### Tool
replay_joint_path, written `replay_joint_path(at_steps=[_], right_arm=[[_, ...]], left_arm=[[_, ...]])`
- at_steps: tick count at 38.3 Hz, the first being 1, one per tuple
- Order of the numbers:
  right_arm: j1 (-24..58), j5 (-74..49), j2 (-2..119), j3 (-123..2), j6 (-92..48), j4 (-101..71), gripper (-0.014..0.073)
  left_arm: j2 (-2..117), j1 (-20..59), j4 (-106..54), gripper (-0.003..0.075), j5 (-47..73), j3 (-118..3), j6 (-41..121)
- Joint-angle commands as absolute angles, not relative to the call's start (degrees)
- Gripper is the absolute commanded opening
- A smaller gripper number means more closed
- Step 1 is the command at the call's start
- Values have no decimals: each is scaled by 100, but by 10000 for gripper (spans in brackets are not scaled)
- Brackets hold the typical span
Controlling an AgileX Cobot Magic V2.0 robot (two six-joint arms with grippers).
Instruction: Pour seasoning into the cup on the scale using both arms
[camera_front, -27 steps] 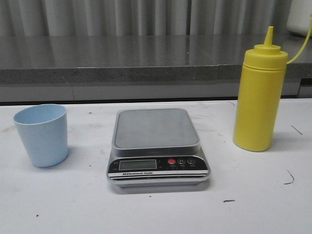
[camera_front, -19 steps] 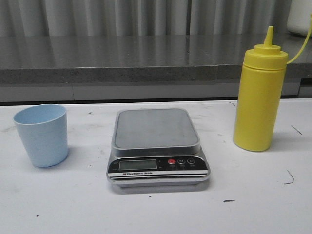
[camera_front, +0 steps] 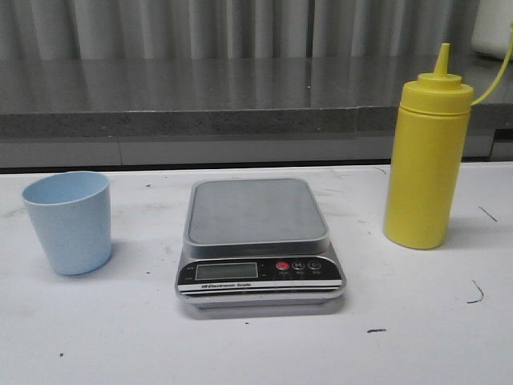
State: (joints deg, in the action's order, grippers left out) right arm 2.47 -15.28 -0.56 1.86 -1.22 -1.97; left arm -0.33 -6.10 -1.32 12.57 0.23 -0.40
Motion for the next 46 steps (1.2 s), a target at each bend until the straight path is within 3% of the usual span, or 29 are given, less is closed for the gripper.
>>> replay_joint_path(at_steps=[1, 27, 39, 46], right_arm=[[247, -1006, -152, 119, -142, -154, -71], [247, -720, -152, 119, -142, -154, -71], [247, 0, -152, -307, -142, -170, -71], [247, -556, -54, -1420, -142, -178, -71]], left_arm=[[-123, -625, -189, -20, 757, 164, -98], [-123, -625, -189, -20, 286, 164, -98], [-123, -625, -727, -20, -1483, 0, -98], [41, -613, -727, -20, -505, -1147, -98]])
